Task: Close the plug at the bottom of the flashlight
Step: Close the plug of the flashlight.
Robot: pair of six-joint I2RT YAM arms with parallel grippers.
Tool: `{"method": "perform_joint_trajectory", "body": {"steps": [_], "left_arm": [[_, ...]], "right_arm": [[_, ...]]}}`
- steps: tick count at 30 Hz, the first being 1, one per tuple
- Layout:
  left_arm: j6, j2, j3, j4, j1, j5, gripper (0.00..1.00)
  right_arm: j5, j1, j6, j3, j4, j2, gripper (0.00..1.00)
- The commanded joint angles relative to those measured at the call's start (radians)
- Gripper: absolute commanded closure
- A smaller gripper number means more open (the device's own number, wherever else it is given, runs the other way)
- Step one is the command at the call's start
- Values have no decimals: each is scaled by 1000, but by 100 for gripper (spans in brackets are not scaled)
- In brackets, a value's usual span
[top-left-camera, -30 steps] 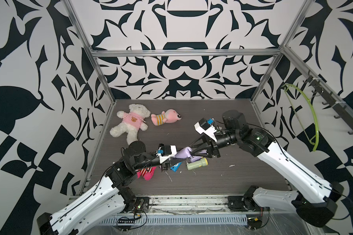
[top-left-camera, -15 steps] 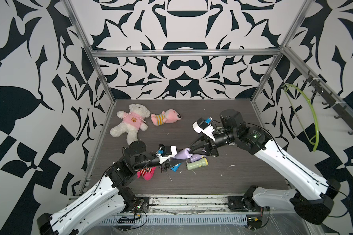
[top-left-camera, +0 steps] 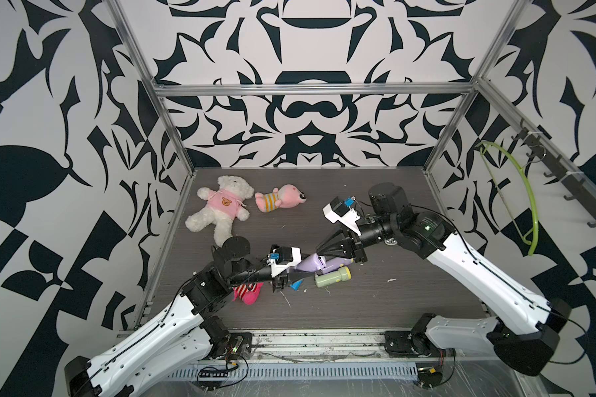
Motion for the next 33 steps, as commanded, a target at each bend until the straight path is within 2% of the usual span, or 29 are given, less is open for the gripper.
{"method": "perform_joint_trajectory", "body": {"steps": [1,8,12,14,25,33], "left_arm": [[-7,-6,27,62,-2,26,100],[-7,1,35,54,-2,45,100],[-7,4,38,45,-2,47,100],[-7,3,36,44,-2,46,100],[-3,-1,36,44,-2,46,100],[-3,-3,38,50,-2,54,100]], "right_arm": [[-6,12,-19,35,0,6,89],[42,12,-42,84,-10,17,88],[11,11,-42,114,-20,11,70],[-16,11,-39,109,-21,-1,65],[-43,13,-35,43,-41,-26,60],[-46,13,-38,28,-47,-15,60]]}}
